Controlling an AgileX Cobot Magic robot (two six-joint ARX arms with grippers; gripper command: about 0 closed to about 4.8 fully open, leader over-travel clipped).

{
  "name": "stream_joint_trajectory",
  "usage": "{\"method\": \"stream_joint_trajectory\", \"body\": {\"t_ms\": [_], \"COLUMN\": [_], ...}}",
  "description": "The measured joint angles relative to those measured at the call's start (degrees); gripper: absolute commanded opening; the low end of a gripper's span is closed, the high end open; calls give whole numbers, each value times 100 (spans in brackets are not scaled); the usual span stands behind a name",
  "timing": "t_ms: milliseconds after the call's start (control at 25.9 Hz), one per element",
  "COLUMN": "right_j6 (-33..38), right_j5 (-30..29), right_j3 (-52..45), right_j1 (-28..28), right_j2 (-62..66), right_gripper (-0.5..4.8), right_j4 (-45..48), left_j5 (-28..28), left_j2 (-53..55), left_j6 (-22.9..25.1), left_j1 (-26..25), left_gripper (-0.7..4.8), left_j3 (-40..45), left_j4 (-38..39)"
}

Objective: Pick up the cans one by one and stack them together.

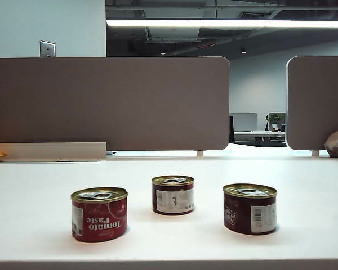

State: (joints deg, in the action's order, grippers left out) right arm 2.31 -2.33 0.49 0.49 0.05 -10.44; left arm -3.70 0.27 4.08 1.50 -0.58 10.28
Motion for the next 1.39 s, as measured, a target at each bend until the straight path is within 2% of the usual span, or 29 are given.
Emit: {"method": "stream_joint_trajectory", "body": {"t_ms": [308, 424, 501, 540, 655, 771, 809, 848, 925, 1002, 1156, 1272, 1388], "right_j6": [50, 295, 612, 1279, 2199, 2924, 3272, 3480, 3891, 4354, 5077, 5071, 4804], "right_j5": [-39, -247, -428, -798, -1440, -2277, -2964, -3327, -3722, -3788, -3777, -3637, -3252], "right_j3": [0, 0, 2, 9, 94, 164, 162, 162, 162, 162, 149, 214, 588], "right_j1": [2, 2, 2, 2, 2, 2, 2, 4, 7, 4, 2, -9, -33], "right_j2": [0, 0, 0, 0, 9, 7, 7, 4, 4, 4, 9, 4, 4], "right_gripper": [26, 26, 26, 26, 26, 26, 26, 26, 26, 26, 26, 28, 33], "right_j4": [2, 7, 9, 31, 98, 555, 935, 1132, 1480, 1711, 2389, 3344, 3506], "left_j5": [0, 0, -24, -192, -487, -831, -1252, -1528, -1978, -2238, -2317, -2319, -2308], "left_j2": [0, 0, 2, 7, 11, 9, 7, 4, 4, 0, 7, 11, 2], "left_j6": [0, -13, -275, -914, -1749, -2284, -2564, -2680, -2771, -2798, -2924, -2946, -2789], "left_j1": [0, 0, 0, 0, 0, 0, 0, 0, 0, 0, 0, 0, 0], "left_gripper": [-1, -1, -1, -1, -1, -1, -1, -1, -1, -1, -2, -2, -2], "left_j3": [0, 0, -4, -63, -365, -667, -894, -1016, -1204, -1338, -1486, -1794, -2197], "left_j4": [0, 0, 0, 68, 72, -280, -474, -553, -649, -763, -796, -656, -699]}}
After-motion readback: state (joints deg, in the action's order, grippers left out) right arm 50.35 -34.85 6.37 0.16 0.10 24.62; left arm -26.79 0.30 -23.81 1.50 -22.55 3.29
